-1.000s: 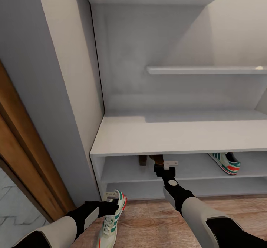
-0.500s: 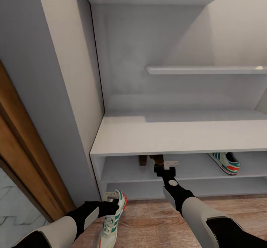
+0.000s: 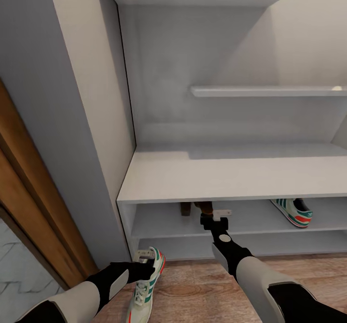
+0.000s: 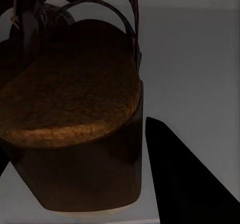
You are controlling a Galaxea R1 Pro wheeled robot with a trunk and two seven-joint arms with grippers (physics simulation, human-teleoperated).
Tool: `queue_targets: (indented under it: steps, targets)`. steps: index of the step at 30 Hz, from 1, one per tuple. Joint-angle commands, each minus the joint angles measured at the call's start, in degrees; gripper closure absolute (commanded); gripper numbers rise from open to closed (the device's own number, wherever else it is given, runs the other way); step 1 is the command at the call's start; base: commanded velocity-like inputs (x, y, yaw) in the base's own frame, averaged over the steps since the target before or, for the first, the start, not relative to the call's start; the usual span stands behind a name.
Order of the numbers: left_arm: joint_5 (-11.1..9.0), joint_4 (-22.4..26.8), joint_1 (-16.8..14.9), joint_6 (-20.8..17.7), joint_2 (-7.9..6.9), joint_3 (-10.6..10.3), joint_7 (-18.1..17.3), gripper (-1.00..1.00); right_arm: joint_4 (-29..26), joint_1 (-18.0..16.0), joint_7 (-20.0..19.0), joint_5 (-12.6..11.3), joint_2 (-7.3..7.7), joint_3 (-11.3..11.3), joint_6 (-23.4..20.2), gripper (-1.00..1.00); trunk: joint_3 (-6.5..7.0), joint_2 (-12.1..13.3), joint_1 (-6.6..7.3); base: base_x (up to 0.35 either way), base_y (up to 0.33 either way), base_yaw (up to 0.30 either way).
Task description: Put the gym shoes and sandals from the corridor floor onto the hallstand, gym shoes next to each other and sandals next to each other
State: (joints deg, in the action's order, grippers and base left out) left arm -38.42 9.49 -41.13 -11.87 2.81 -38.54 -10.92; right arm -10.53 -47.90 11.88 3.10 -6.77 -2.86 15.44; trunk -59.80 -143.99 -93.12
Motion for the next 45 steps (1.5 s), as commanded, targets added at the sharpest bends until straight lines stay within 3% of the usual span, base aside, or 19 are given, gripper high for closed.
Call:
queue_targets:
  steps: [1, 45]
  targets:
    - [0.0, 0.0, 0.0, 0.0, 0.0, 0.0, 0.0, 1.0, 0.0, 0.0, -0.1, -0.1, 0.0, 0.0, 0.0, 1.0, 0.0, 0.0, 0.0, 0.0, 0.0, 0.0]
    - [0.0, 0.0, 0.0, 0.0, 0.0, 0.0, 0.0, 1.0, 0.0, 0.0, -0.1, -0.2, 0.0, 0.0, 0.0, 1.0, 0.0, 0.0, 0.0, 0.01, 0.009, 0.0]
